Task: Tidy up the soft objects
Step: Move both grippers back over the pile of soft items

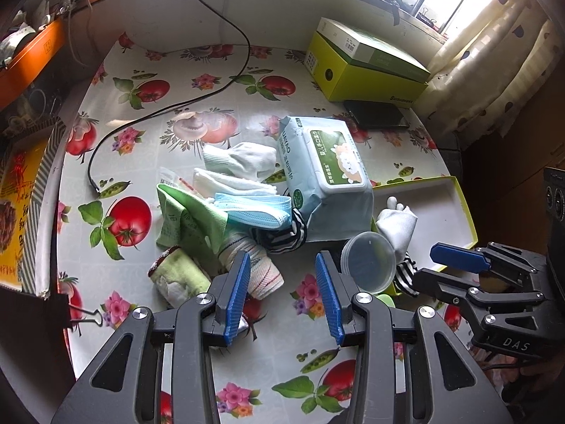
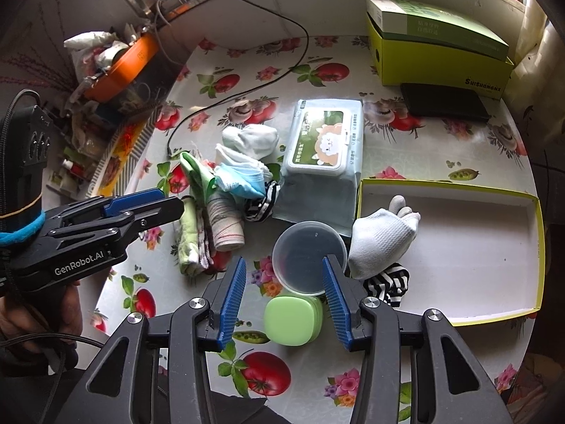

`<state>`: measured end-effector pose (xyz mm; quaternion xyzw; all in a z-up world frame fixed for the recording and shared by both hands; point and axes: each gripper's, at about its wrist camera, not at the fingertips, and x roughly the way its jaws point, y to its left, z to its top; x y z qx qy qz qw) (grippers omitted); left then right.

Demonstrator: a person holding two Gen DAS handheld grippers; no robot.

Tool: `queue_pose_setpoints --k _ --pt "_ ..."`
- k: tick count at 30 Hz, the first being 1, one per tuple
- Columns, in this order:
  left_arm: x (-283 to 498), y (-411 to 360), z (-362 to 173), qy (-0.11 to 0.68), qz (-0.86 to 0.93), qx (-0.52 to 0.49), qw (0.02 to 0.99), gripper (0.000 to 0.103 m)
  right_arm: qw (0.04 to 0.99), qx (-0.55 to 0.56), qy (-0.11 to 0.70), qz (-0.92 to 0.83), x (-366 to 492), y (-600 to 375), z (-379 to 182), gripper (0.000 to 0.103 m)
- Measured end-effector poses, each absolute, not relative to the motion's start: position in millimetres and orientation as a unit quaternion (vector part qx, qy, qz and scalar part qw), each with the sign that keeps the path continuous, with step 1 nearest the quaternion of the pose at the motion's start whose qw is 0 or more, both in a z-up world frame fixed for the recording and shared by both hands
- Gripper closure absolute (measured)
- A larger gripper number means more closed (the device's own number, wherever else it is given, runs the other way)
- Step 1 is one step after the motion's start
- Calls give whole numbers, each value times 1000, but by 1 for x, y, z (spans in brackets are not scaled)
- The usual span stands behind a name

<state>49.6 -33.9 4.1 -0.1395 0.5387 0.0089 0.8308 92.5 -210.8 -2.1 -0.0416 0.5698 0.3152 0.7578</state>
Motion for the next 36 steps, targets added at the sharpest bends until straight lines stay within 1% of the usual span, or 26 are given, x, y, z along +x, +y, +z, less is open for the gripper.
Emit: queue_pose_setpoints --k 29,36 --pt "16 30 -22 547 72 -209 808 63 737 -73 578 343 86 -176 -7 59" --pt "10 42 -39 558 91 -233 791 63 732 -75 583 346 86 -171 -11 59"
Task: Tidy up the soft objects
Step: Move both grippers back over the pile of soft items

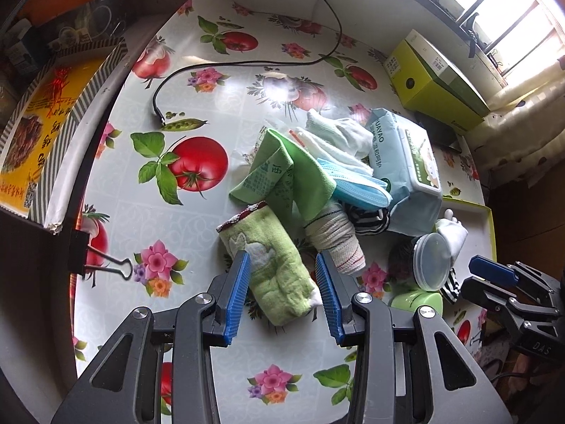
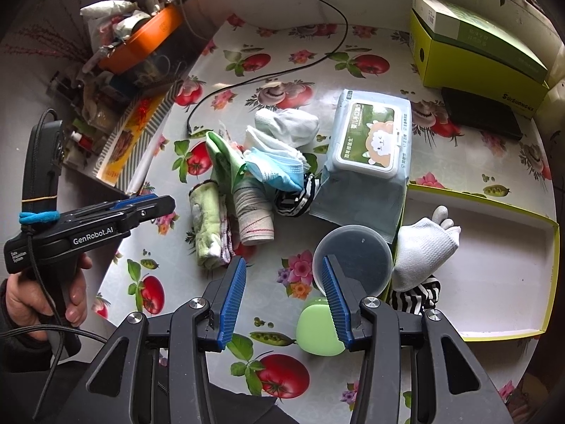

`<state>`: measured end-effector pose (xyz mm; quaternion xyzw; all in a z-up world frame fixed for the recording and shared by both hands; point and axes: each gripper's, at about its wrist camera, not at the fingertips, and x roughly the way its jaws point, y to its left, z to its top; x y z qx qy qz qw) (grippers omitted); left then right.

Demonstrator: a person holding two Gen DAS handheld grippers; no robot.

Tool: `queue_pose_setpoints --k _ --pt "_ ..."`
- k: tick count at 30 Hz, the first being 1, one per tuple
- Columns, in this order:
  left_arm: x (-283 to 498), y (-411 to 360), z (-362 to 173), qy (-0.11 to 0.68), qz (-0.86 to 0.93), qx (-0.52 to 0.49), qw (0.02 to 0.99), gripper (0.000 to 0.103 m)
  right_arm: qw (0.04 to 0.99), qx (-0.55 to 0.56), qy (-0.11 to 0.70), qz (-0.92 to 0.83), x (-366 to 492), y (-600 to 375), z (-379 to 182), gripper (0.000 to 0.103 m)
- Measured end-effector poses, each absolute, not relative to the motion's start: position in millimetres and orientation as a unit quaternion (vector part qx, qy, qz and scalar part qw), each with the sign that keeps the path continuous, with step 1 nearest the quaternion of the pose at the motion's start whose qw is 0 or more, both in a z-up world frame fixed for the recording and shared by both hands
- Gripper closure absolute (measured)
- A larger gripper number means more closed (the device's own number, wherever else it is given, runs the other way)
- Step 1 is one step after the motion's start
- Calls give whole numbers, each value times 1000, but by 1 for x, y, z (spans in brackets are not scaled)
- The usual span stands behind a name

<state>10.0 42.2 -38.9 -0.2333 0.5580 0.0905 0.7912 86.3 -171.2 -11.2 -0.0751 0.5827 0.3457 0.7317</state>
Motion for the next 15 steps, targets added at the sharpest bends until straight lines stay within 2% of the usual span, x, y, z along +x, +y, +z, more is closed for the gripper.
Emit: queue_pose_setpoints --k 5,8,15 --pt "8 48 -60 574 99 -262 770 63 730 -78 584 348 87 -168 -12 59" --pt "10 46 -70 580 100 -269 762 54 729 -80 583 349 88 -164 -13 59" --pt "20 43 -90 594 108 -287 744 53 723 -89 586 356 86 -155 -16 59"
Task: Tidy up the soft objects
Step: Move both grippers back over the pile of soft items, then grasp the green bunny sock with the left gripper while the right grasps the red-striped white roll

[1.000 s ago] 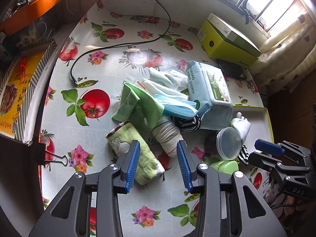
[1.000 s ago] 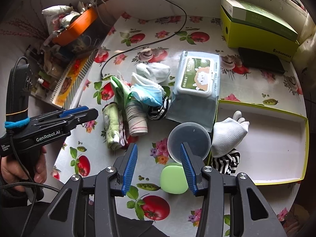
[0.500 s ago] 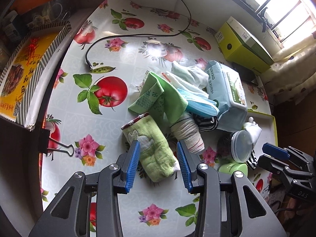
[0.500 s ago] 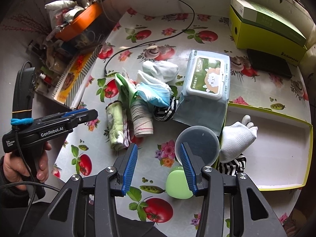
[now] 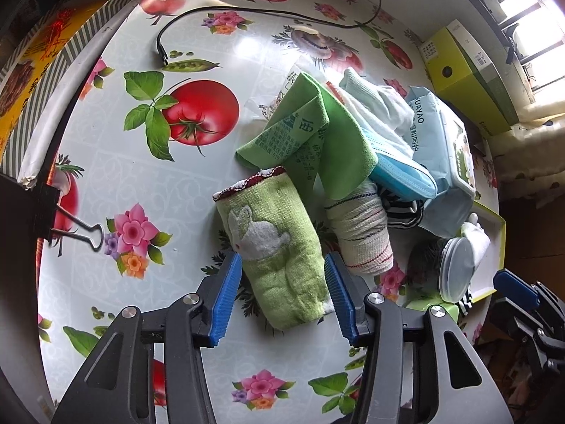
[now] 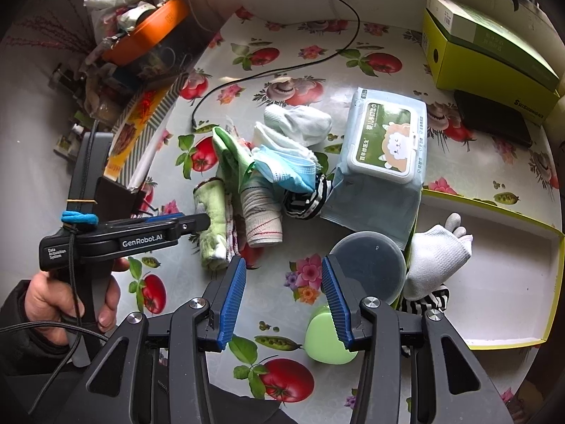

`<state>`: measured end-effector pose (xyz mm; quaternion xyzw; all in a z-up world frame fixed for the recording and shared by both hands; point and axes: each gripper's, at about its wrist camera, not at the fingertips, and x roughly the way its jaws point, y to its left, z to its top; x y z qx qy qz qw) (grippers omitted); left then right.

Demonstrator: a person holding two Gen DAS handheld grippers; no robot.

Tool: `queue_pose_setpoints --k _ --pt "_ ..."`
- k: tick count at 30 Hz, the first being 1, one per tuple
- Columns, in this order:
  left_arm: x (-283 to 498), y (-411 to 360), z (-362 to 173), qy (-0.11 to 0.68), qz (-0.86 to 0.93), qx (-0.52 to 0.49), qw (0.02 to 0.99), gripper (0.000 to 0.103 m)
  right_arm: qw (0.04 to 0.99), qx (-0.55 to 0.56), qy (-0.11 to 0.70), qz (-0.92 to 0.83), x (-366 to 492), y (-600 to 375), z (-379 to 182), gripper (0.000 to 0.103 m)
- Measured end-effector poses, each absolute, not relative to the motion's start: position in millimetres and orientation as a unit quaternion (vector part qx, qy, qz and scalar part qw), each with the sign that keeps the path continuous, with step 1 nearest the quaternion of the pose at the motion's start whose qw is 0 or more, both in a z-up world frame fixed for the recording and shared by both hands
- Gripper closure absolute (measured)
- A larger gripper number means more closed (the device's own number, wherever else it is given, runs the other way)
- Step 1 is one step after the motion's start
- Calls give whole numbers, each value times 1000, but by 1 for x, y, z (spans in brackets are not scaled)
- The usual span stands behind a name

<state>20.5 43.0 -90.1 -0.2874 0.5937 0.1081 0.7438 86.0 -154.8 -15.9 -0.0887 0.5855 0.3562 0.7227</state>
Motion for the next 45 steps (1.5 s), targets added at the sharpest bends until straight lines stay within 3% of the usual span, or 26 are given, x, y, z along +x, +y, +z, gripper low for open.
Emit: queue_pose_setpoints --k 14,20,23,31,36,45 --pt "30 45 -121 619 112 -295 719 52 711 -113 592 363 88 -130 -27 59" --pt "17 49 -115 610 103 -290 731 67 693 -130 603 374 93 -105 -47 59" --pt "8 55 -110 605 107 -288 735 69 682 -145 610 376 97 -92 -61 59" --pt "-22 75 -110 599 109 -306 732 68 654 -172 635 374 107 -62 -101 59" --pt "-24 79 -114 598 112 -321 726 62 647 -181 639 374 108 -49 -115 59" --pt "-6 73 -120 604 123 -326 716 54 651 -174 637 373 107 -58 -112 65"
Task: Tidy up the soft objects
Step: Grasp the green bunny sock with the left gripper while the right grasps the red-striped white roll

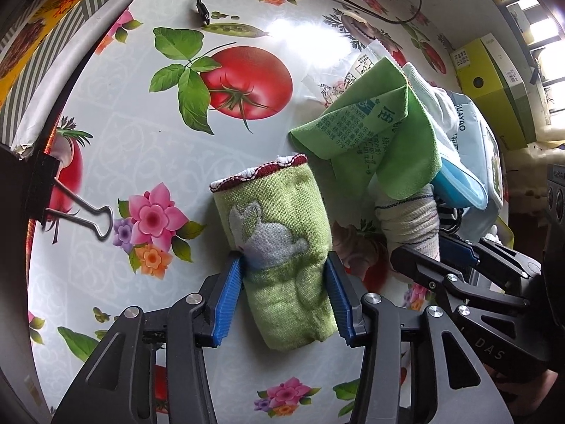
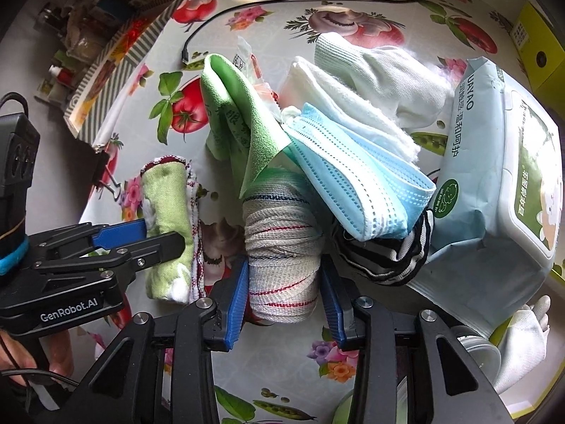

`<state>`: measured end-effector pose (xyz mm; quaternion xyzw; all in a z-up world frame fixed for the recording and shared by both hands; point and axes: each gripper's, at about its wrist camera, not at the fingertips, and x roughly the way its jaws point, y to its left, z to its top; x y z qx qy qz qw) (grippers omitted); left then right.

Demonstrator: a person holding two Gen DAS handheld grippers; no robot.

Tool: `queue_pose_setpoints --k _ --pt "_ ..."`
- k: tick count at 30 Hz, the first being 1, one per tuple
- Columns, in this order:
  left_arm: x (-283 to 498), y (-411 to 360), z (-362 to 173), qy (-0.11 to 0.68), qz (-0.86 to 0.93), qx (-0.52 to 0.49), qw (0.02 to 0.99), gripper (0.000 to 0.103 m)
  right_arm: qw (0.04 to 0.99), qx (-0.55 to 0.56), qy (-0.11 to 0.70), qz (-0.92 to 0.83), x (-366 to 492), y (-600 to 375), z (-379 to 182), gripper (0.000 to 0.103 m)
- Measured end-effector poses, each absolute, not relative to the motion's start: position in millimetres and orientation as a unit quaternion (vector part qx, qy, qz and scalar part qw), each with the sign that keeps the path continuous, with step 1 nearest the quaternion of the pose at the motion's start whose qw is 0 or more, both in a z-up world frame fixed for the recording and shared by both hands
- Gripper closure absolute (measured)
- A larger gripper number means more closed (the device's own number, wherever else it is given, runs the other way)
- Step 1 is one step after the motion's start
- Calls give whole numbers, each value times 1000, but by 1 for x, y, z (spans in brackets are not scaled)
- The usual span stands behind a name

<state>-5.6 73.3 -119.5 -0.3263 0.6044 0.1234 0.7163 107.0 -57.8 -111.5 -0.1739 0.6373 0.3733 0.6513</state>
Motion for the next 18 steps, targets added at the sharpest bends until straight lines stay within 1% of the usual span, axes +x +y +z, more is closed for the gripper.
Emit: queue_pose_setpoints --k 7,8,12,13,14,18 --pt "-3 78 -125 603 139 -360 698 50 656 -160 636 373 100 -74 -100 65" --pt "-3 77 -125 602 140 -360 699 48 657 -158 636 373 99 -77 -98 65" --pt "5 71 -124 602 143 -336 710 48 659 -150 635 374 94 -83 -94 65" --pt "7 69 -124 602 143 -328 714 49 660 -149 634 374 93 -83 -93 65" --pt "8 68 -124 601 141 -324 717 57 661 -148 633 375 92 -85 -91 65" --pt "8 66 -120 597 131 -323 723 67 666 -140 626 380 87 -89 -81 65"
